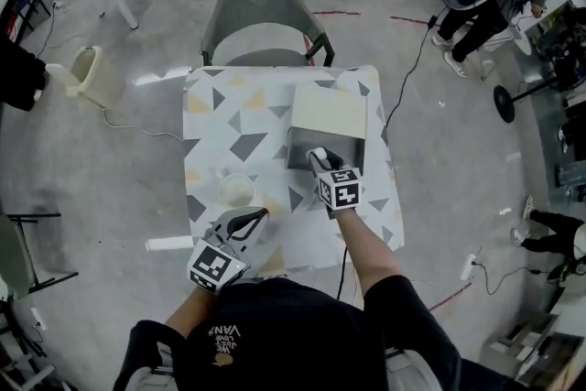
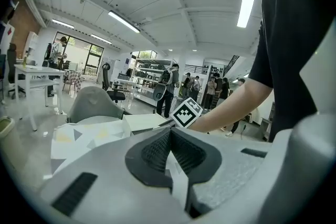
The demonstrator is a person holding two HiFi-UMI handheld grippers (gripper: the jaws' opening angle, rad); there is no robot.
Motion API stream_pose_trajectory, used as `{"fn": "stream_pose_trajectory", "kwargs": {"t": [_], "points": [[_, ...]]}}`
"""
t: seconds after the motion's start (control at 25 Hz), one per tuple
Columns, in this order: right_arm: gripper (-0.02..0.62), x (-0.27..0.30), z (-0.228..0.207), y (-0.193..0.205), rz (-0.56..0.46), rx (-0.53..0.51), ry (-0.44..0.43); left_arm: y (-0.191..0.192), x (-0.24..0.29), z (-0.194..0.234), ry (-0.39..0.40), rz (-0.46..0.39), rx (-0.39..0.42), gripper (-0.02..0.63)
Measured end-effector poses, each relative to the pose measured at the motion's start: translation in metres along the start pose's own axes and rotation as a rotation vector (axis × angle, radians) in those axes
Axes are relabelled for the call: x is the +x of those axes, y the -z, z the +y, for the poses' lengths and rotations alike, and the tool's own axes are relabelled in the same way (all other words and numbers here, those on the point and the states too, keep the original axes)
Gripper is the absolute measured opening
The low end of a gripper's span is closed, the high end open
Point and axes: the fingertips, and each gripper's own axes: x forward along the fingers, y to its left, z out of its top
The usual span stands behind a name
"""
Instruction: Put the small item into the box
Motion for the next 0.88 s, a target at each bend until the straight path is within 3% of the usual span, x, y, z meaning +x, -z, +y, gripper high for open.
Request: {"fn": "stream_pose_trajectory", "kwargs": {"t": [0.48, 0.88], "points": [[0.126, 0.052, 0.003, -0.004, 0.117, 0.134, -0.048, 0.006, 0.008, 0.013, -0.014, 0.012, -0.027, 0.006], [0.160, 0.055, -0.027, 0.008, 0.217, 0.202, -0.053, 0.009, 0.012, 0.017, -0.012, 0.017, -0.040, 0.006]]}}
